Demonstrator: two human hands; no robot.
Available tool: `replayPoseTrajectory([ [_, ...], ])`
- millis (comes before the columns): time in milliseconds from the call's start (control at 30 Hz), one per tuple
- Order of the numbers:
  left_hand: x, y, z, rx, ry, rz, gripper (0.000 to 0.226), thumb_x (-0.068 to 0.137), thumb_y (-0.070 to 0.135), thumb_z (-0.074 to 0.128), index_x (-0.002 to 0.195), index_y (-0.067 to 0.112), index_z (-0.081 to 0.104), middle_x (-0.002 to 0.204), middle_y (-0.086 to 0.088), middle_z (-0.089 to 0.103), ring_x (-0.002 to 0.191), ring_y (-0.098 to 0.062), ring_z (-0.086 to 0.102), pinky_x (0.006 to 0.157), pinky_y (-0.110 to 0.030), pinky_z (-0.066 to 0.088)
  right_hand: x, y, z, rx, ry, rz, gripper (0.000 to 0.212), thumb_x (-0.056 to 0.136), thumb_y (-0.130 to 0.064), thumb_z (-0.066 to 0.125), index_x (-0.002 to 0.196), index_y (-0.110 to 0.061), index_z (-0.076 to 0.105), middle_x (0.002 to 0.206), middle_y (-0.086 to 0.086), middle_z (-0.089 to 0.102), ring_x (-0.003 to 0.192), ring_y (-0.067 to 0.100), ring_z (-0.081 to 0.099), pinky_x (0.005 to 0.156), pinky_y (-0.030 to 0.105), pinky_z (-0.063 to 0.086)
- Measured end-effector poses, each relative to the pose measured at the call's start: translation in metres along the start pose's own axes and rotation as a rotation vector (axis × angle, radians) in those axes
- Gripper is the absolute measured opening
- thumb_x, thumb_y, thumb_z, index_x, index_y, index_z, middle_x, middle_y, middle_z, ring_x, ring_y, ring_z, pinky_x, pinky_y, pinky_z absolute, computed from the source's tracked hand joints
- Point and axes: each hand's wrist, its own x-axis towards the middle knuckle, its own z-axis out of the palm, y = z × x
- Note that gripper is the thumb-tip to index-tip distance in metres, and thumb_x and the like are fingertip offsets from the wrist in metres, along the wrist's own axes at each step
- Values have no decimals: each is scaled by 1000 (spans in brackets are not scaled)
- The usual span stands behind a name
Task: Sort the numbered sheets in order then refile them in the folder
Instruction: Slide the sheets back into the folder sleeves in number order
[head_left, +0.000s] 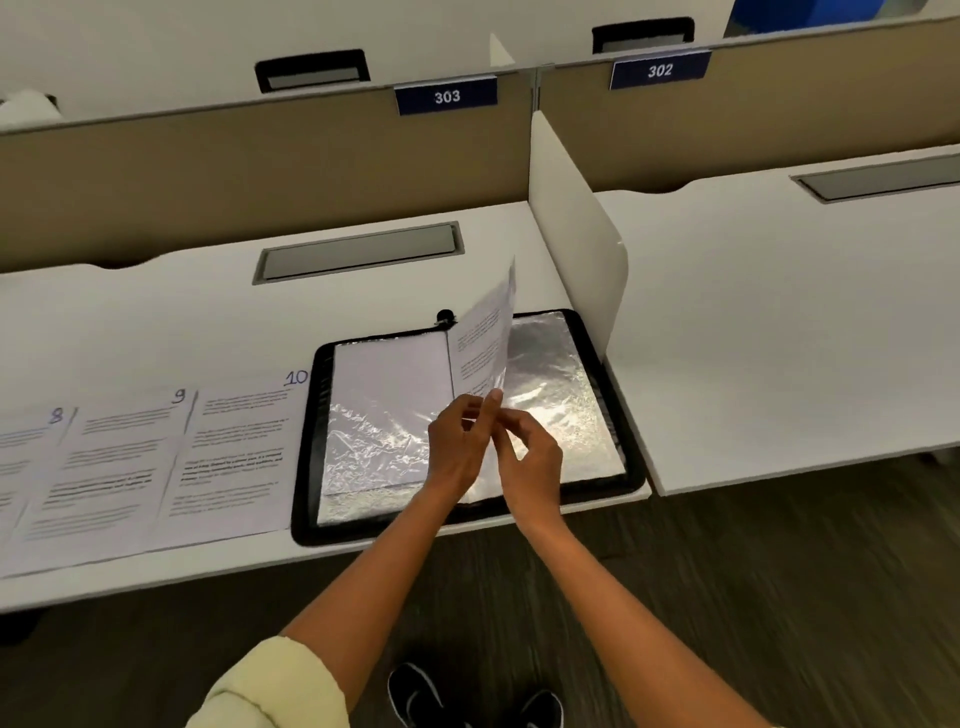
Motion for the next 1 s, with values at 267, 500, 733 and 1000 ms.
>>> replayPoseTrajectory([
  [267, -9, -18, -74, 52, 298, -73, 22, 95, 31, 61, 88, 11, 66, 81, -6, 70, 74, -20, 66, 67, -30, 56, -16, -5, 55, -92, -341, -132, 25, 96, -11, 62, 118, -19, 68, 111, -14, 67, 100, -19, 55, 92, 1, 38],
  [500, -20, -51, -128, 53, 360, -180, 12, 96, 22, 61, 87, 15, 65, 78, -3, 70, 66, -13, 68, 64, -27, 58, -20, 35, 86, -422, -399, 17, 45, 98, -22, 58, 142, -21, 48, 147, 0, 47, 135, 17, 43, 113, 26, 30],
  [733, -37, -107, -178, -19, 278, -379, 14, 90, 13, 68, 103, 7, 68, 84, -10, 71, 68, -19, 70, 57, -18, 56, -36, 67, 97, -792, -582, 31, 47, 99, -39, 56, 142, -24, 51, 158, 10, 31, 146, 27, 26, 121, 38, 21],
  [1000, -53, -158, -234, 88, 164, -370, 16, 91, 9, 65, 107, 9, 65, 85, -7, 71, 77, -18, 68, 74, -30, 59, -56, 63, 122, -1063, -471, -29, 41, 98, -46, 54, 130, -22, 61, 150, 12, 44, 138, 29, 40, 114, 40, 32],
])
